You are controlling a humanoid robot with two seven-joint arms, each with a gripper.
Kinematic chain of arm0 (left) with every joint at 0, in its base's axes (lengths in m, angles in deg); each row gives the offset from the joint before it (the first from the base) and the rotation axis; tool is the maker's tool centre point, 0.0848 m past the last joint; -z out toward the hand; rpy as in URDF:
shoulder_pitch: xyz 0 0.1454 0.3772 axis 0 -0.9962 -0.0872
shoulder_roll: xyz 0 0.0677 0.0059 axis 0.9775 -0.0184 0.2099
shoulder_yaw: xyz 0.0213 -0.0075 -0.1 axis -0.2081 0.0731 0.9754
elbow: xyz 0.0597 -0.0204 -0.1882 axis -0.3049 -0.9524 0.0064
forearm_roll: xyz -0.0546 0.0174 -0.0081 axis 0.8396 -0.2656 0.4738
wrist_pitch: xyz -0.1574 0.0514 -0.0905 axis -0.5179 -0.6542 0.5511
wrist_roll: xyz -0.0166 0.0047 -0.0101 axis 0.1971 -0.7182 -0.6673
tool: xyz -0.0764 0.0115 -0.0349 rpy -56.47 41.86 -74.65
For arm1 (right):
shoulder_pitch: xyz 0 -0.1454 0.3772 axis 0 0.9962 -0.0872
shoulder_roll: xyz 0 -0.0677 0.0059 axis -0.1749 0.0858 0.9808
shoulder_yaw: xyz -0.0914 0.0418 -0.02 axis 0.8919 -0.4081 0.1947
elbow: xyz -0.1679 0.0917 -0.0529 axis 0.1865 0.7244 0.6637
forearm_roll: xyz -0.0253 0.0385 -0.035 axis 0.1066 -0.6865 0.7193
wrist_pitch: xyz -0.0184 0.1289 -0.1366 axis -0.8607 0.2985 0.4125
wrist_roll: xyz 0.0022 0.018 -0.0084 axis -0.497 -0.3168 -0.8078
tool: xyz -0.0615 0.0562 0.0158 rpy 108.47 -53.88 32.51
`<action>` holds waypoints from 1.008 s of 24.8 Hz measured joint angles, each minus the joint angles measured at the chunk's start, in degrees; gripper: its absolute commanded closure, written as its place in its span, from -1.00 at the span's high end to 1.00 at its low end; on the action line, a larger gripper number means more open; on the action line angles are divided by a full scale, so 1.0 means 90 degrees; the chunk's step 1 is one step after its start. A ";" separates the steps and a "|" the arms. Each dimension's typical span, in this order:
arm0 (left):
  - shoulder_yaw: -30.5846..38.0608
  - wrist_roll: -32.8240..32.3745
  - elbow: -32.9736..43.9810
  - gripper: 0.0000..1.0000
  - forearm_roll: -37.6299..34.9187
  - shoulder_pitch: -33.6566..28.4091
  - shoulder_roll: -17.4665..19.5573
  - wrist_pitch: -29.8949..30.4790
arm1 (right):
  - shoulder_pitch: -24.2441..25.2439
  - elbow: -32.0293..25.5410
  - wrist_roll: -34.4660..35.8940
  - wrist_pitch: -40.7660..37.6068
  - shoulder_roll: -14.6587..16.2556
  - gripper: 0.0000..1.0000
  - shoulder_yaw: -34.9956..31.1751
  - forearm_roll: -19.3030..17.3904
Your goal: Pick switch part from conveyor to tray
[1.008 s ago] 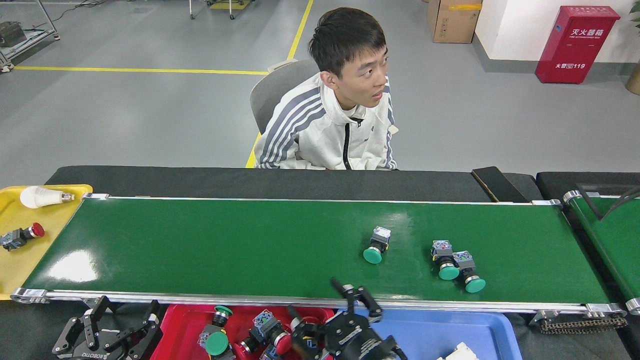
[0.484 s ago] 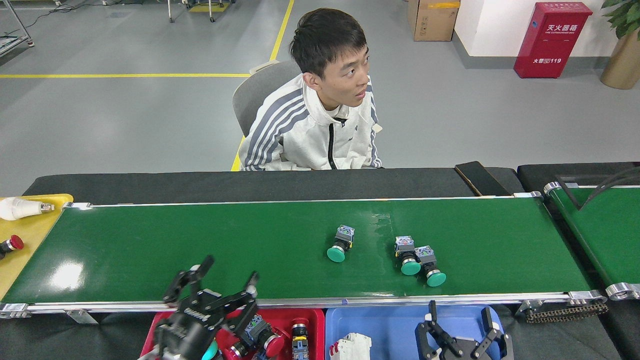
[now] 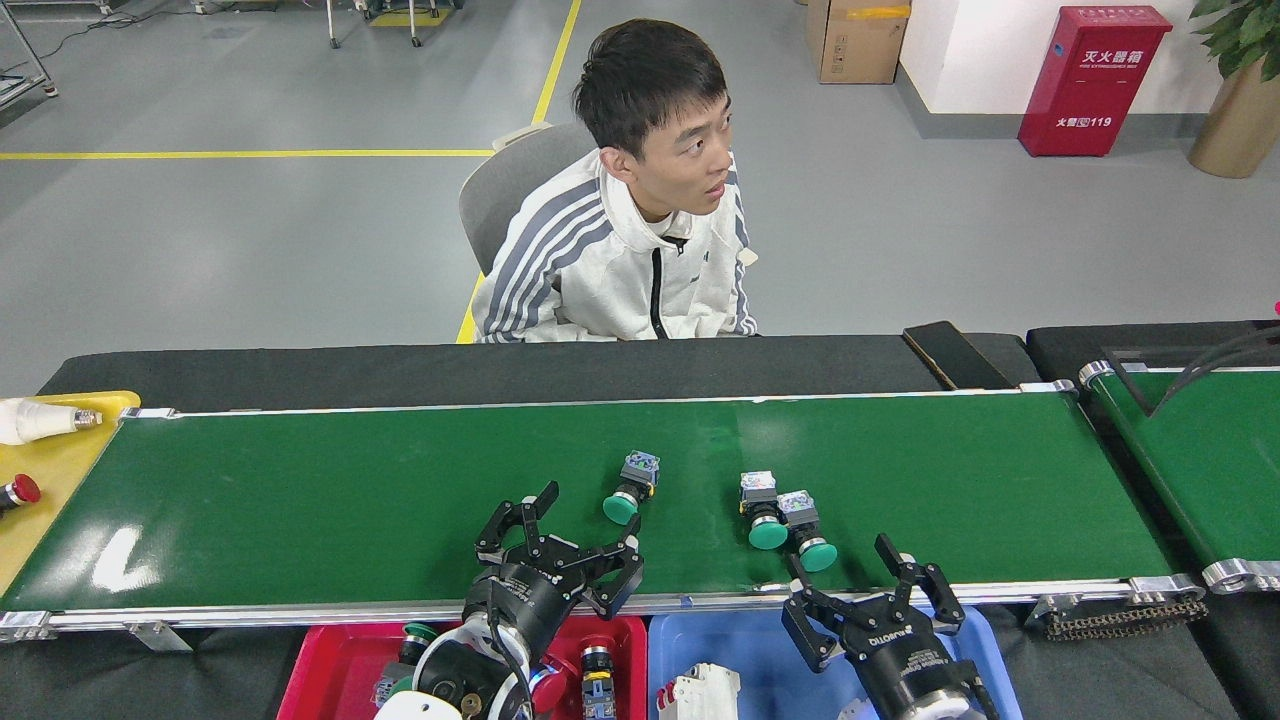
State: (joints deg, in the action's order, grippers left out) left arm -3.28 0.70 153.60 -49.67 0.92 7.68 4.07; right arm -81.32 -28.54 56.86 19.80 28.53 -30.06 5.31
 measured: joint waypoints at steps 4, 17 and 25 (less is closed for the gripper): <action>-0.0007 -0.0004 -0.0473 0.99 -0.0002 0.0291 -0.0002 -0.0130 | -0.0412 0.0359 -0.0313 -0.0235 -0.0363 0.99 0.0166 0.0000; -0.0005 -0.0003 -0.1338 -0.54 0.0039 0.0679 -0.0002 -0.0449 | -0.1991 0.2192 -0.0866 -0.0251 -0.1326 0.59 0.0842 0.0001; 0.0082 0.0045 -0.0783 -0.79 0.0132 0.0299 0.0097 -0.0346 | -0.2034 0.2305 -0.0871 -0.0288 -0.1338 -0.91 0.0868 -0.0008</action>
State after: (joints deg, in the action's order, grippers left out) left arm -2.55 1.11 146.56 -48.47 3.61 8.55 0.96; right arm -99.63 -7.79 49.03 17.21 16.49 -22.25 5.23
